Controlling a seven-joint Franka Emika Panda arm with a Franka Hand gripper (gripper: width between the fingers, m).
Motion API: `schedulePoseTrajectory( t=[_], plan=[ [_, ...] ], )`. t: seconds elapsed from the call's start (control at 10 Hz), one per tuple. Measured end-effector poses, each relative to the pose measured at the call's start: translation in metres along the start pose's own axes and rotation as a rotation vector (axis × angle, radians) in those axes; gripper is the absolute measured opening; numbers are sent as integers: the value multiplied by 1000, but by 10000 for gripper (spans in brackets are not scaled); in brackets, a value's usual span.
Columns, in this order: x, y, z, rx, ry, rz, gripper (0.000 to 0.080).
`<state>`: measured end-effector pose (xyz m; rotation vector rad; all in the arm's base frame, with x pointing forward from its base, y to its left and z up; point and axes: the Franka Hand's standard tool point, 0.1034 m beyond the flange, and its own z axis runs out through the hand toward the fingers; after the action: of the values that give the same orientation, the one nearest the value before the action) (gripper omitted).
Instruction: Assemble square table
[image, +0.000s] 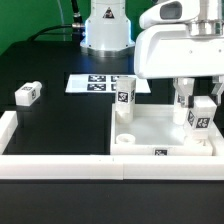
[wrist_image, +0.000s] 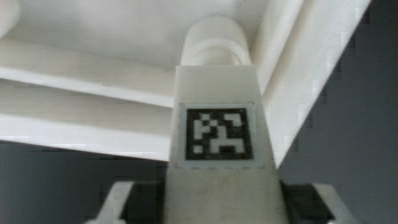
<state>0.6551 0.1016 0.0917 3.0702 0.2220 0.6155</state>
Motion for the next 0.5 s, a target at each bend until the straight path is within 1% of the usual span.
schedulePoseTrajectory(
  t=[0.3, 0.4, 0.5],
  plan=[
    [3, -4, 1, 1, 49, -6, 292],
    [4, -5, 2, 2, 84, -8, 292],
    [5, -5, 2, 1, 89, -8, 292]
  ],
)
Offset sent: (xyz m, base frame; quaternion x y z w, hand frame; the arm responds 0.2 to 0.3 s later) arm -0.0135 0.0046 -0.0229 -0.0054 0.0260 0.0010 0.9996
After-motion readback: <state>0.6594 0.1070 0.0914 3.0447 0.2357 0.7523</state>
